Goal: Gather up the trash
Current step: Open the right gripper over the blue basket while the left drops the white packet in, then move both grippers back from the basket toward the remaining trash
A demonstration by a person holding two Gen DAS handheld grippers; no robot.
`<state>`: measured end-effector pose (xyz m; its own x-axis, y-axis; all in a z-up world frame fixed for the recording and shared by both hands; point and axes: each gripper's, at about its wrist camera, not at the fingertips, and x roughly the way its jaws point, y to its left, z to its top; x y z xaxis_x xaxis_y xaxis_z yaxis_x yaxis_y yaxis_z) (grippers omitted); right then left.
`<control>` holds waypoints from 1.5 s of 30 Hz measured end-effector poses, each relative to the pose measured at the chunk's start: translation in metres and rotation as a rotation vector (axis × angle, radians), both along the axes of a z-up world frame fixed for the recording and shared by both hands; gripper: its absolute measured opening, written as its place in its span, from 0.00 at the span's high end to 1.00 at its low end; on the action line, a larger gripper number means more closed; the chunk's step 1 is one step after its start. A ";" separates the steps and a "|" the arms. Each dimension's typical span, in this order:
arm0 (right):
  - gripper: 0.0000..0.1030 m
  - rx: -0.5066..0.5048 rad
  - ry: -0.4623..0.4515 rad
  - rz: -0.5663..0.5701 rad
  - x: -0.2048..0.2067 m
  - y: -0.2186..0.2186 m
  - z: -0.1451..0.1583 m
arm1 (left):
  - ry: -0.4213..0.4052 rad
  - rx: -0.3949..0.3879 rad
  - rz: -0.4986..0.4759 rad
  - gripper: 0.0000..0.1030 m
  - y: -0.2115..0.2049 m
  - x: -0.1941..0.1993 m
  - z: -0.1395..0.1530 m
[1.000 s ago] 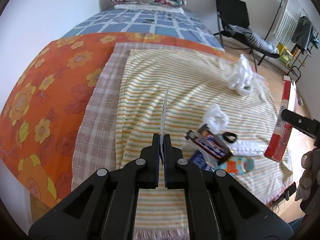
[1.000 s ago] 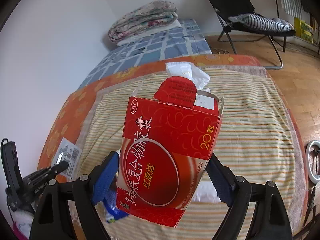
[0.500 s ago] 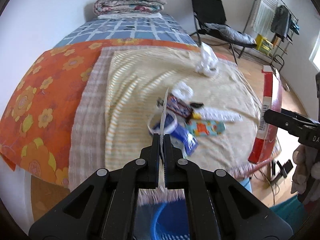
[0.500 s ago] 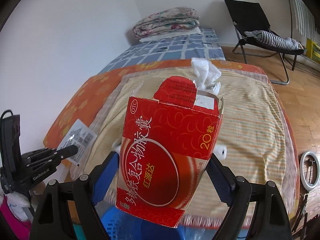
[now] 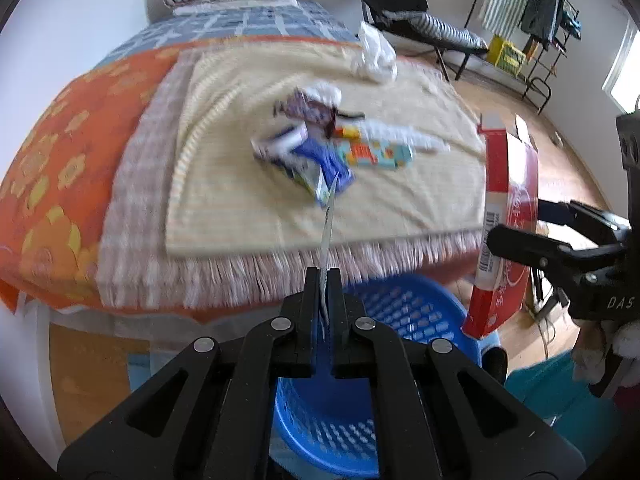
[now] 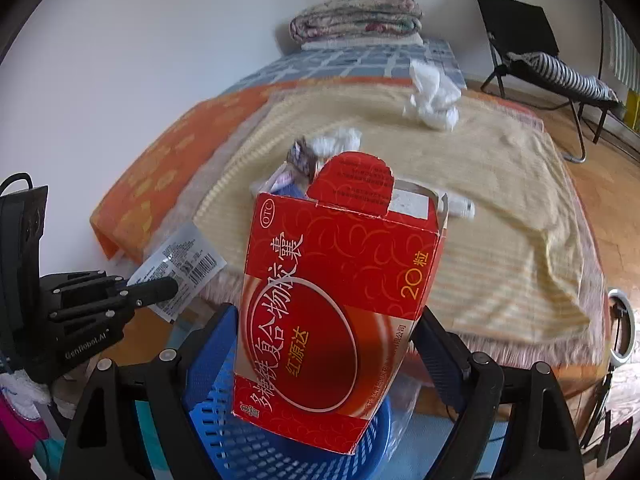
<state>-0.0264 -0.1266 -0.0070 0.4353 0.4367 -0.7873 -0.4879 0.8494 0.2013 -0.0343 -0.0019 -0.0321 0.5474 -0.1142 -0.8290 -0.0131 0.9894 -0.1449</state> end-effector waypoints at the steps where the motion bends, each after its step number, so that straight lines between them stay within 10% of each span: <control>1: 0.14 -0.005 0.008 0.001 -0.003 0.000 -0.005 | 0.012 0.000 -0.007 0.99 -0.003 -0.005 -0.006; 26: 0.13 -0.091 0.141 0.028 -0.028 0.002 -0.065 | 0.159 0.008 -0.023 0.97 -0.013 -0.024 -0.060; 31: 0.14 -0.079 0.182 0.012 -0.024 -0.002 -0.070 | 0.154 0.009 -0.031 0.60 -0.015 -0.026 -0.059; 45: 0.14 -0.067 0.163 -0.002 -0.019 -0.006 -0.064 | 0.150 0.010 0.004 0.60 -0.008 -0.021 -0.056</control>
<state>-0.0457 -0.1322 -0.0711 0.3002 0.3803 -0.8748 -0.4513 0.8646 0.2210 -0.0554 -0.0099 -0.0885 0.4178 -0.1031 -0.9027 -0.0378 0.9907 -0.1307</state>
